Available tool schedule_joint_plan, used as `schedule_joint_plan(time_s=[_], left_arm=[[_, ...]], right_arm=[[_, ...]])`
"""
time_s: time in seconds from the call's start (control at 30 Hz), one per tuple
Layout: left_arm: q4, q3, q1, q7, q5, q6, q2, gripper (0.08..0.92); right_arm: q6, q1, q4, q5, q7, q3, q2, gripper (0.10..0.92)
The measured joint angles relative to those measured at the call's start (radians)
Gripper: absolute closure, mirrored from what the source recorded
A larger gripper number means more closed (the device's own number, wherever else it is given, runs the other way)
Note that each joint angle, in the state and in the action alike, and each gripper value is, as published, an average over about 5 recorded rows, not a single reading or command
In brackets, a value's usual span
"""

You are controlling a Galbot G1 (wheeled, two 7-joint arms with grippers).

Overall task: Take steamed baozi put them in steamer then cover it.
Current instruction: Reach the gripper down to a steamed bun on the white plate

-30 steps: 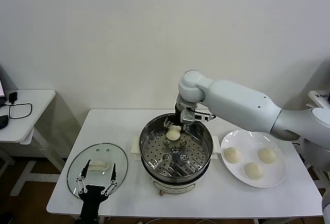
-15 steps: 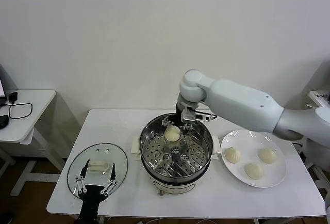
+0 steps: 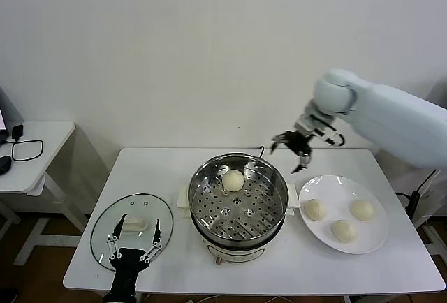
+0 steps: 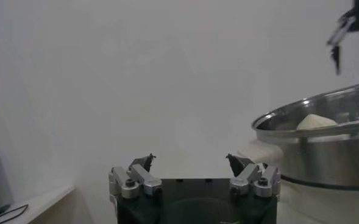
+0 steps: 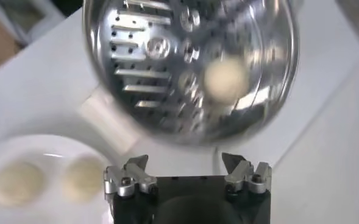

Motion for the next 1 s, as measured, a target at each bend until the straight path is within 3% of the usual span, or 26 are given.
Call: schedule_joint_plan(time_s=[1.0], left_arm=[[0.007,-0.012,0.005,-0.001,0.001,-0.004,-0.003,0.177]], right_arm=[[-0.124,-0.307,-0.183,-0.003,0.127,0.029,-0.001,0.203]])
